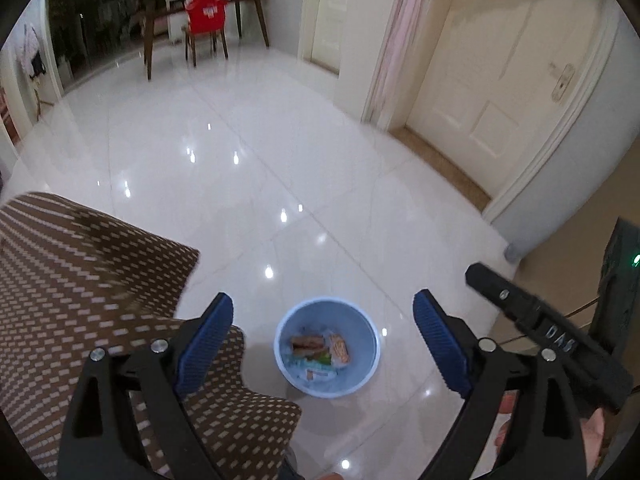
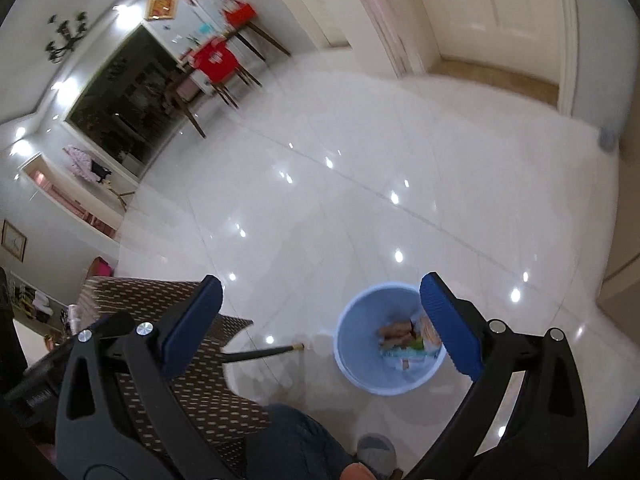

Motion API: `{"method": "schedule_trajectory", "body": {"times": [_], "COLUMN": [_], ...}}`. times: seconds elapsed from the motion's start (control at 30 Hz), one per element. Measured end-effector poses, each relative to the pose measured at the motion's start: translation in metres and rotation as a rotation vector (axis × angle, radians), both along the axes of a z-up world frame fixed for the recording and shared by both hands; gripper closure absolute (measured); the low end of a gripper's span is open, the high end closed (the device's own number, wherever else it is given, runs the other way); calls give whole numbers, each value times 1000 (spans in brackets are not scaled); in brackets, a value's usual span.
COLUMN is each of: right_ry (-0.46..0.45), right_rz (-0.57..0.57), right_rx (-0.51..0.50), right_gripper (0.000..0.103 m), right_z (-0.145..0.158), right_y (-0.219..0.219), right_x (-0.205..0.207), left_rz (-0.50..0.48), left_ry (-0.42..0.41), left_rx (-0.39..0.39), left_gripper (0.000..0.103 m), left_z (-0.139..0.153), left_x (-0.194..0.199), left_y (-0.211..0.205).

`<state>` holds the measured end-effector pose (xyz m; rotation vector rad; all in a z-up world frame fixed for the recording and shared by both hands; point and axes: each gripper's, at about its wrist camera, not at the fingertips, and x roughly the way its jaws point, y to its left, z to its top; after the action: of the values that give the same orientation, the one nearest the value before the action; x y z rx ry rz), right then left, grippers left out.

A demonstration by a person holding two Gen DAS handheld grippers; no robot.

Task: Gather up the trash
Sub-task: 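Carry the tube and box over the blue bucket and open both tools, then grasp the blue-white carton with the left tool while the right tool grasps the red wrapper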

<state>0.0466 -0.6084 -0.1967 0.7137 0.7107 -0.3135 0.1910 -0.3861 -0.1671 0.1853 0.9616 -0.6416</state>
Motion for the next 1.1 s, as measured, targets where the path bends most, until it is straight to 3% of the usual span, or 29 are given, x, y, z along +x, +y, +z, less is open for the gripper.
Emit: {"method": "schedule_trajectory", "body": {"times": [0.23, 0.53, 0.83, 1.1], "right_ry": [-150, -247, -272, -214], "right_rz": [84, 271, 447, 577], "right_rx": [-121, -250, -364, -394], "right_gripper": [6, 6, 6, 6], "right_z": [81, 139, 160, 134], "right_y": [63, 178, 286, 360], "right_x": [-6, 11, 41, 72], "left_rz": [64, 208, 406, 577], "left_ry": [-130, -289, -384, -387], "left_rx": [-70, -98, -91, -57], "left_gripper": [12, 11, 10, 10], "left_z": [54, 98, 110, 90], "left_x": [-25, -48, -59, -63], "left_y": [72, 183, 290, 380]}}
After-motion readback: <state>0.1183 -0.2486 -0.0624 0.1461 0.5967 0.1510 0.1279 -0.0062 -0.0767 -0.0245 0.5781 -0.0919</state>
